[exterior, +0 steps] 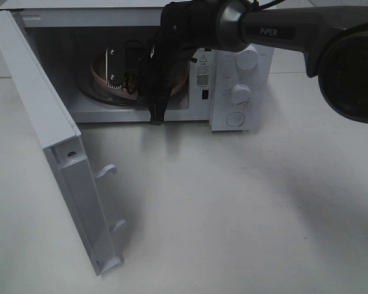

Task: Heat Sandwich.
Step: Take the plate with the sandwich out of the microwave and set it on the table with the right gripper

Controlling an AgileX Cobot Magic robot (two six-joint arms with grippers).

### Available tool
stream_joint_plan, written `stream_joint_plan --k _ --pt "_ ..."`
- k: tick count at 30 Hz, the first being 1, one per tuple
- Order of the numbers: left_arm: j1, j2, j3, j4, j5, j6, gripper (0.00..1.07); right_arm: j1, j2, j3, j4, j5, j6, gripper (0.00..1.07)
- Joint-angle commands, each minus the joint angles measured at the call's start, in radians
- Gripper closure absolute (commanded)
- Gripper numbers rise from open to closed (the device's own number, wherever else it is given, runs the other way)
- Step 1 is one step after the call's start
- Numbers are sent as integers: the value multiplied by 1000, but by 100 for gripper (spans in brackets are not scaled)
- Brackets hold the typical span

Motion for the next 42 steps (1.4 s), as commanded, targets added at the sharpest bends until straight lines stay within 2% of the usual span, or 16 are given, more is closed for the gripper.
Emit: stream_joint_plan --k 1,23,27,30,31,36,38,42 --pt "1 -18 2 -6 -1 0 30 2 -22 2 -16 46 19 107" --pt "1 -18 2 -6 -1 0 30 49 -72 3 -59 156 19 107" --pt "1 -18 2 -6 -1 -1 30 55 -98 29 -63 185 19 107" --pt "1 -18 2 -6 -1 1 30 57 -145 136 -103 140 19 107" --pt "1 -18 2 -6 -1 0 30 57 -179 202 -123 79 22 107" --pt "1 -18 2 -6 -1 0 30 69 -228 290 -130 -24 28 107" --pt "1 -18 2 -6 -1 0 30 73 -279 374 -134 -111 28 107" --pt "1 -18 2 -6 -1 0 30 82 -325 455 -161 -135 27 107"
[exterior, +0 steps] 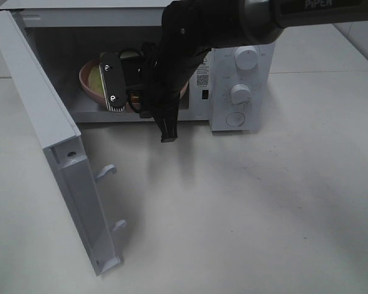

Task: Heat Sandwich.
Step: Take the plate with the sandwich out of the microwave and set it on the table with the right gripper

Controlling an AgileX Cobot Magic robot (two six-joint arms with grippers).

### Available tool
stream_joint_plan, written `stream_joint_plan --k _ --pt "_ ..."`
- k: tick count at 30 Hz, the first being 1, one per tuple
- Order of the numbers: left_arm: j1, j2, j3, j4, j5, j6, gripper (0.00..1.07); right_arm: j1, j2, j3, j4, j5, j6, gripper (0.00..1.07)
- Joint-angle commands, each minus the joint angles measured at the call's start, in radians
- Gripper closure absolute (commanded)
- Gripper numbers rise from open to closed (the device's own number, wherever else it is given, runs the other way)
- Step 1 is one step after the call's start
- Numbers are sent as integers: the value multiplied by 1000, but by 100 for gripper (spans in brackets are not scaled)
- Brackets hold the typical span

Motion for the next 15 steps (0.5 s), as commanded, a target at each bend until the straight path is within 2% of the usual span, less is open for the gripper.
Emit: stream_joint_plan --k 1,15 --pt "1 -18 2 -6 -1 0 30 4 -53 50 -38 -20 23 107" --pt "1 -18 2 -6 -1 0 30 58 -128 145 -66 -55 24 107"
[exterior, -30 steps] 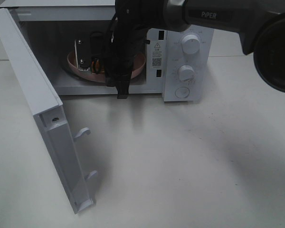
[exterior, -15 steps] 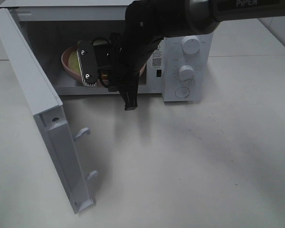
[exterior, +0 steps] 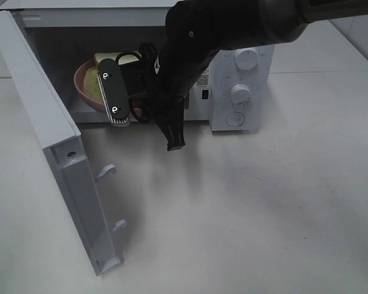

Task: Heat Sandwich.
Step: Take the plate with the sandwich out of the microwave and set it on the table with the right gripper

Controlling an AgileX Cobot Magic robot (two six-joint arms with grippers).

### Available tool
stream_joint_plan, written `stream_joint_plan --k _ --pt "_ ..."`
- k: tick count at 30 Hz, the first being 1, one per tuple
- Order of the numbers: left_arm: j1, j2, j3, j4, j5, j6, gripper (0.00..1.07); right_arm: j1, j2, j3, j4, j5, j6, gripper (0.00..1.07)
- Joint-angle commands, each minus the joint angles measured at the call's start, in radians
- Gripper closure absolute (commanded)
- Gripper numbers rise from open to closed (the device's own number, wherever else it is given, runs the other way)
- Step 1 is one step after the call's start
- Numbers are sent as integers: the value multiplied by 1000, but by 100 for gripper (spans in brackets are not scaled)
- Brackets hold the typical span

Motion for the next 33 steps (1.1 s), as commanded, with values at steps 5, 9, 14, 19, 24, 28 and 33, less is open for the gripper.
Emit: stream_joint_plan --k 5,9,14,19,24,28,33 --pt "1 -18 2 -6 -1 1 30 27 -67 52 -17 -62 17 107" --pt "1 -18 2 -6 -1 1 30 31 -104 99 -17 -81 17 107" --pt "1 -18 2 -6 -1 1 30 43 -160 174 -17 -126 17 107" --pt "1 -18 2 -6 -1 1 30 43 -211 252 -17 -153 17 107" --pt "1 -18 2 -6 -1 1 30 43 -254 314 -17 -169 17 107" --pt "1 -18 2 -6 -1 1 30 43 -310 412 -17 -194 17 107" --pt "1 -18 2 -6 -1 1 30 43 -360 490 -13 -201 18 107"
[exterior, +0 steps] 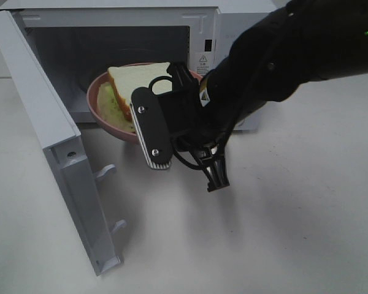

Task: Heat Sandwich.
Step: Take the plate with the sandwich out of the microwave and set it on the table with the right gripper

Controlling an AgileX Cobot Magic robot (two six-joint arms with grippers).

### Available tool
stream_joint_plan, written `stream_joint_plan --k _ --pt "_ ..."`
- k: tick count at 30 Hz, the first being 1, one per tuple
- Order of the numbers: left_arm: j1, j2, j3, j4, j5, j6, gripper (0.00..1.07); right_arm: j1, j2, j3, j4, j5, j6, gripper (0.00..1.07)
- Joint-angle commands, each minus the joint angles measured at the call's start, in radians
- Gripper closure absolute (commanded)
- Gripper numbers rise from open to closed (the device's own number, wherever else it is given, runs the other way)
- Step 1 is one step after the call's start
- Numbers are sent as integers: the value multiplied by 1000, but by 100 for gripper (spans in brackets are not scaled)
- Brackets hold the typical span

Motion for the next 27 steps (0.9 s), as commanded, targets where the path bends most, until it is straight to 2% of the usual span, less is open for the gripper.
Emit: stream_joint_plan --k 1,7,15,27 --pt "1 -18 2 -6 -1 1 30 3 -58 60 -5 -51 11 107" --pt "1 -18 2 -6 -1 1 30 3 -144 170 -5 -71 35 107" --pt "1 -18 2 -6 -1 1 30 3 -221 245 -6 -72 66 107" --pt "1 -18 2 -6 -1 1 30 3 -366 411 -19 -39 133 107"
